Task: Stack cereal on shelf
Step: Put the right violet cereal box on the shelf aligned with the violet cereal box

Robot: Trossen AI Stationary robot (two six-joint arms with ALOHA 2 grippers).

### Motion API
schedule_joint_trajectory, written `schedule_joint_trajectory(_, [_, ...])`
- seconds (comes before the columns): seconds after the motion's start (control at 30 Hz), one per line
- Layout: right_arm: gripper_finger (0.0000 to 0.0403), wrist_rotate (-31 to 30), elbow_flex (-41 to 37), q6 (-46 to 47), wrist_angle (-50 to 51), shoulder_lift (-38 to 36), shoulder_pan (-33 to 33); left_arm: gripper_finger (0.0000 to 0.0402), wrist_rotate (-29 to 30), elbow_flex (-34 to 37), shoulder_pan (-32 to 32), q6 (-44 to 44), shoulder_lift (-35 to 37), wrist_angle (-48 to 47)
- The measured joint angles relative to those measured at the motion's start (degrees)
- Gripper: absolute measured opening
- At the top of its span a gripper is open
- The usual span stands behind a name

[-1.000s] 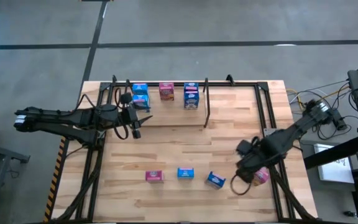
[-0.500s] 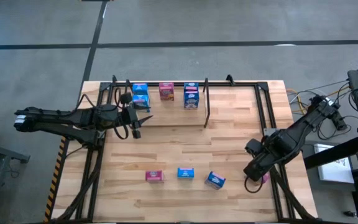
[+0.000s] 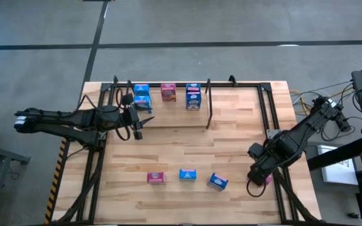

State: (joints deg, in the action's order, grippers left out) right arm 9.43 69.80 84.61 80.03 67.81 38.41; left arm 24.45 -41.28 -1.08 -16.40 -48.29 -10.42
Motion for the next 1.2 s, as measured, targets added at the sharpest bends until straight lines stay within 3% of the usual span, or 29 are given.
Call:
schedule_joint_trajectory(0.23, [0.0254,-0.9,0.0,-0.3,-1.8,0.0,0.0,0.0141,0.0,0.0,0.0,0.4,0.0,0.3])
schedule_joint_trajectory(0.43, [0.0256,0.9,-2.2,5.7,-1.5,0.1,1.5,0.0141,0.0,0.0,0.0,0.6,0.0,0.2])
schedule_joint_trajectory(0.73, [0.0256,1.1,-5.4,6.1,-4.7,0.5,4.7,0.0141,0.0,0.0,0.0,1.3,-0.2,0.1])
schedule_joint_trajectory(1.2, [0.0256,1.0,-9.2,0.5,-5.6,2.5,4.9,0.0141,0.0,0.0,0.0,1.7,-0.2,0.1])
